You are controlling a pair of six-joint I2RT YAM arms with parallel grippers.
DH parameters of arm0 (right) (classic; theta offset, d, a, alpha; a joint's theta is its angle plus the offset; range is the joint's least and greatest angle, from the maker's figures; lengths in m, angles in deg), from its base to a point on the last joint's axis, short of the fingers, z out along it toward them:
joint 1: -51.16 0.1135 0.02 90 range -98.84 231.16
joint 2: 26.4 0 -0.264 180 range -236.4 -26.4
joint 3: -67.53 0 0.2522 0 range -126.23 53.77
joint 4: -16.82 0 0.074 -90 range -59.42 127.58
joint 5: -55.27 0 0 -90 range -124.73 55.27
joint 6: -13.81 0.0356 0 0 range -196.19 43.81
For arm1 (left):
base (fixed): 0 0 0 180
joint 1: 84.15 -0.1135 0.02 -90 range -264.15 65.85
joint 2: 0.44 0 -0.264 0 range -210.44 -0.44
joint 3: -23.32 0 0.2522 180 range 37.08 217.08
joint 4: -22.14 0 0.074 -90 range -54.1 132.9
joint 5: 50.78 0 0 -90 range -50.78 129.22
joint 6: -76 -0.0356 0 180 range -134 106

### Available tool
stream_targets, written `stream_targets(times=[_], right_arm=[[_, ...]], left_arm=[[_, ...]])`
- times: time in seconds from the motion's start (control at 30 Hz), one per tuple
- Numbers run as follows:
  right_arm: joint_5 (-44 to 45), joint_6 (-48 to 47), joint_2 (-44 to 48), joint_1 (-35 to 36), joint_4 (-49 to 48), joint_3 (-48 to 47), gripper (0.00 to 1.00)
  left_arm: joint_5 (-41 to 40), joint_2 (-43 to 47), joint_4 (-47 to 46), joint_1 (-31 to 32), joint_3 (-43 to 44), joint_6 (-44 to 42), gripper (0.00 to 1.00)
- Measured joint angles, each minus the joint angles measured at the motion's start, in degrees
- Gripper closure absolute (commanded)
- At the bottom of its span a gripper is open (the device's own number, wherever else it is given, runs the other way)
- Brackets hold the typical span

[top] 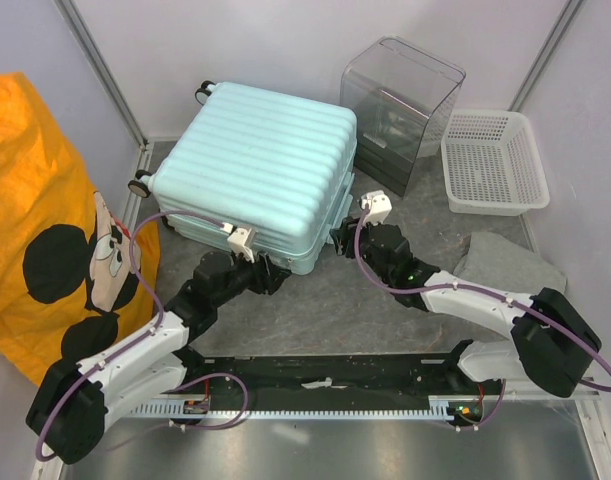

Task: Open, take out, and arrange the luggage
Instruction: Unzip the luggage at the center of the board.

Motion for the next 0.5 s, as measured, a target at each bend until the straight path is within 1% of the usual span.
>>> stream_targets(times=[0.13,0.2,0.5], right_arm=[[-2.7,1.7,-0.3,-0.4,-2.5,1.3,0.45],[-3.7,2.2,-0.7,-0.4,-3.1,1.7,0.45],[-5.4,3.0,-0.8,-0.7,-5.8,4.2,0.46]], left_arm=[[-0.1,-1.4,-1.2,0.0,1.4,-1.3,0.40],[-0.1,-2.9,-2.0,0.0,1.9,-1.9,0.42],[0.2,-8.8,-4.2,0.4,3.7,-2.8,0.47]])
